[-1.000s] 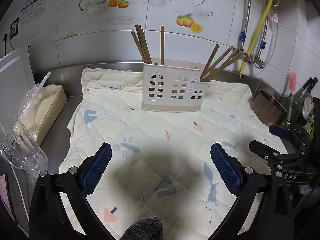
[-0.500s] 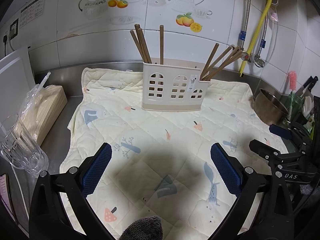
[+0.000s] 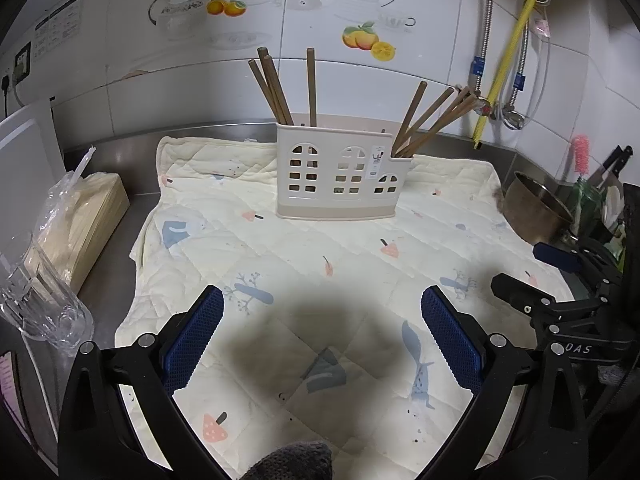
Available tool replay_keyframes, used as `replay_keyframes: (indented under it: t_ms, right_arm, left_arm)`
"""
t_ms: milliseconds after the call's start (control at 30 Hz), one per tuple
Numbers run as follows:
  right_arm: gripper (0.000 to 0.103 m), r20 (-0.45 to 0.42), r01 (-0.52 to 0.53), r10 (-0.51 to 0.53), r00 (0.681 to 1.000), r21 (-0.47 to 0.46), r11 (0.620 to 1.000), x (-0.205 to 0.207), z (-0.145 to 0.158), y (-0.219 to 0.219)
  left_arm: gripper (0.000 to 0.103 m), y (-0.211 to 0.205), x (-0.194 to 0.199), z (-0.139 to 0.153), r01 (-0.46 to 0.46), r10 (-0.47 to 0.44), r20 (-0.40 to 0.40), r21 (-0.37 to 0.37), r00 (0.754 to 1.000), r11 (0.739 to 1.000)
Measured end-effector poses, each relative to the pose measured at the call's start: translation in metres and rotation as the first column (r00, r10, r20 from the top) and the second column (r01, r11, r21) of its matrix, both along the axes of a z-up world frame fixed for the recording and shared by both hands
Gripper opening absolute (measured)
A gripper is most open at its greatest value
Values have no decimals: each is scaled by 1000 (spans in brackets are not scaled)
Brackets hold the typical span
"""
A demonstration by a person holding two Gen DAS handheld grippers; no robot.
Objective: Organize utensils
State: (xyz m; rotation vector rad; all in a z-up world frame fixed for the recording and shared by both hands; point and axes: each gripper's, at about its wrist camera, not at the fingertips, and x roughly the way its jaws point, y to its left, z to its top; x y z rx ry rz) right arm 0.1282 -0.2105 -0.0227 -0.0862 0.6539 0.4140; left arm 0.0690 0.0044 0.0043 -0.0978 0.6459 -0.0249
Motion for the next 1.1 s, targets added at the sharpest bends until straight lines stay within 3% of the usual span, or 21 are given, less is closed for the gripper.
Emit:
replay_keyframes:
  t_ms: [1100]
  right_arm:
    - [96, 4, 2, -2, 1000, 4, 1000, 0, 2, -3]
  left_arm:
    - [98, -1, 0, 3, -2, 2, 6, -1, 1000, 1000]
